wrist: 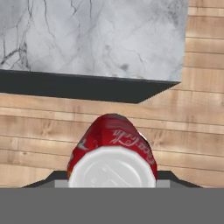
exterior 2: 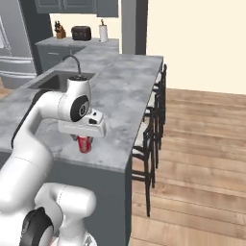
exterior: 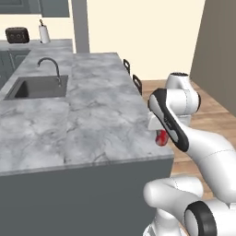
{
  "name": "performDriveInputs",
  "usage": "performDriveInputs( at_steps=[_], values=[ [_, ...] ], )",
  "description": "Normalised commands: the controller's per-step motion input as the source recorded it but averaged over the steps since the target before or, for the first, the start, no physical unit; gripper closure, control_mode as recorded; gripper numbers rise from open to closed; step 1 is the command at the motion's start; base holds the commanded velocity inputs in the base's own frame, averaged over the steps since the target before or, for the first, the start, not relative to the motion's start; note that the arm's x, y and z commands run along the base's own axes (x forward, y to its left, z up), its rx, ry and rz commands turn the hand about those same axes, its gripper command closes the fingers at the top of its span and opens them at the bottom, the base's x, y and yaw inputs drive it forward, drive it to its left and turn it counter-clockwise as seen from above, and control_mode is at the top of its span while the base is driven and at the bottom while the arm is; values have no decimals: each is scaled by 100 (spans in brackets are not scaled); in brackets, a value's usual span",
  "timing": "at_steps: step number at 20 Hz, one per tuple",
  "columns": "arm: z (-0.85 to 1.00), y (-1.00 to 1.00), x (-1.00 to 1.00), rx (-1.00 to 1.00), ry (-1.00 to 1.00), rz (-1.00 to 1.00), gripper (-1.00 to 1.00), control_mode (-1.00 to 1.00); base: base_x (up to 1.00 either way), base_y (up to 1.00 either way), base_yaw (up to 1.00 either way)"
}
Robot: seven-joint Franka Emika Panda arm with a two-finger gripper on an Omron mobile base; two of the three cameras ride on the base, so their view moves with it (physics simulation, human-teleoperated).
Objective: Four empty soda cans are scattered around the kitchen. Gather all the cans and cluster them next to the stove for recycling.
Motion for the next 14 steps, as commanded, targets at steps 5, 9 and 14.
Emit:
performDriveInputs(
  at_steps=[5, 9, 14],
  values=[
    [0, 0, 0, 0, 0, 0, 100, 100, -28, 77, 11],
    [0, 0, 0, 0, 0, 0, 100, 100, -46, 94, 13],
    [0, 0, 0, 0, 0, 0, 100, 100, -49, 99, 13]
  ],
)
